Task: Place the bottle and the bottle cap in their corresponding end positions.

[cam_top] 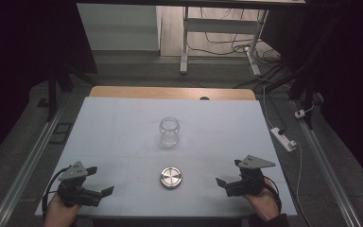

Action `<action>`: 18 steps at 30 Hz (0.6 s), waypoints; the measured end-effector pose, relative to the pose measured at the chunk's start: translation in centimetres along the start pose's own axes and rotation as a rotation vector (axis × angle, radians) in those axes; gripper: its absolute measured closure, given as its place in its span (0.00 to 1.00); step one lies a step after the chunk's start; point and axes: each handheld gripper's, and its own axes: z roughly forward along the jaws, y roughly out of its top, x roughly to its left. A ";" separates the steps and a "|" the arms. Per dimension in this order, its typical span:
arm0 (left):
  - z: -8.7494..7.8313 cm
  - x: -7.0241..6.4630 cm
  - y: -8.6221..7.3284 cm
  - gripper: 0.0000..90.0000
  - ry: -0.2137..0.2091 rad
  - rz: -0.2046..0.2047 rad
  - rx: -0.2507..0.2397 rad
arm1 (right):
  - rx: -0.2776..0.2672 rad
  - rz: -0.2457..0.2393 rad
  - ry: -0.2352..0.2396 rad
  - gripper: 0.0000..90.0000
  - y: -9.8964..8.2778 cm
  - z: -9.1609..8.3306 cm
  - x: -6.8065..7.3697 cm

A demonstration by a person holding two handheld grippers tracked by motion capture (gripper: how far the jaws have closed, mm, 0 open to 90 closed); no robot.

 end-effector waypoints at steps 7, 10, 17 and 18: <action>-1.1 0.3 -1.8 0.00 0.032 -0.033 0.009 | 0.016 0.029 -0.032 0.00 -1.4 -1.3 -0.4; -1.3 0.3 -2.4 0.00 0.044 -0.045 0.019 | 0.026 0.036 -0.050 0.00 -2.0 -1.8 -0.5; -1.7 -0.1 -3.3 0.00 0.083 -0.052 0.047 | 0.045 0.066 -0.085 0.00 -3.1 -2.8 -0.7; -1.7 -0.1 -3.3 0.00 0.090 -0.052 0.052 | 0.049 0.073 -0.088 0.00 -3.1 -2.9 -0.7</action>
